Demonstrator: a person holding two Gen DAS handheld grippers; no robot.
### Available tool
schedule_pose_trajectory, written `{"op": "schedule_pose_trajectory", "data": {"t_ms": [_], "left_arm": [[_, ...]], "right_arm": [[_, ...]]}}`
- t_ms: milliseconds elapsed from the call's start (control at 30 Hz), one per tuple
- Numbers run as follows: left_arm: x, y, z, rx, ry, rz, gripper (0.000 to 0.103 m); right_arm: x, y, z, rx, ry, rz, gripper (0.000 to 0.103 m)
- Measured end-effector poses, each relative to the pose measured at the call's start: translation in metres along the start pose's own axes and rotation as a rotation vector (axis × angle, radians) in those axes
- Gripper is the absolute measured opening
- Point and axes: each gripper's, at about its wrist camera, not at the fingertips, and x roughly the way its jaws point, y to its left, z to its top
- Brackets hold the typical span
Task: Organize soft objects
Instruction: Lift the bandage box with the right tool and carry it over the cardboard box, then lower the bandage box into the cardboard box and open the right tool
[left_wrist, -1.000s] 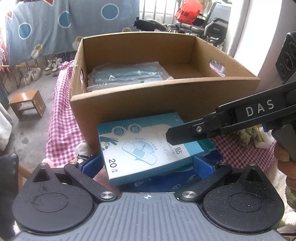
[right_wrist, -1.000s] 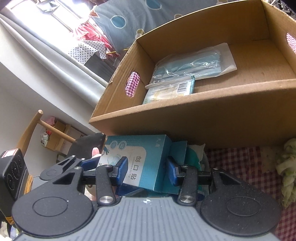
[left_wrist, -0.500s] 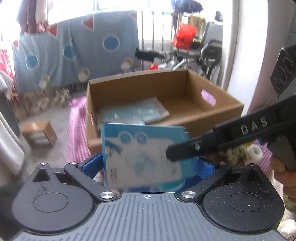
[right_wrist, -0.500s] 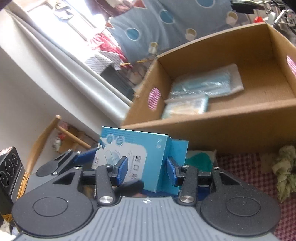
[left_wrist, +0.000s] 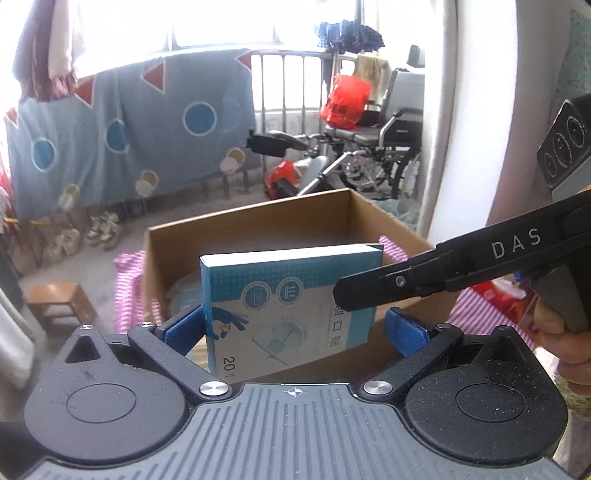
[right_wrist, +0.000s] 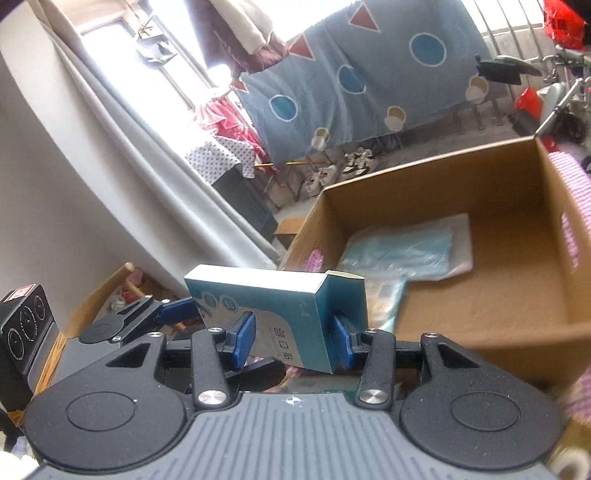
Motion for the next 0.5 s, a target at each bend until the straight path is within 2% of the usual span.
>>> {"op": "schedule_pose_trajectory", "data": {"t_ms": [133,267,400,500], "left_arm": [[0.027,0.001,0.016,-0.039,0.033,-0.052,0.102],[0.061,0.007,0.030,-0.085,0.099,-0.106,0.102],[0.103,0.015,0.039,-0.160,0.208,-0.178,0.102],[0.136,0.026,0.036,-0.259,0.322,-0.254,0.102]], "right_arm": [[0.010,-0.029,0.023,0.043,0.038,-0.010,0.048],[0.029,-0.063,0.045,0.088,0.120,-0.021,0.048],[0.056,-0.099,0.065,0.134,0.237,-0.056,0.048],[0.078,-0.123,0.073,0.159,0.336,-0.086,0.048]]}}
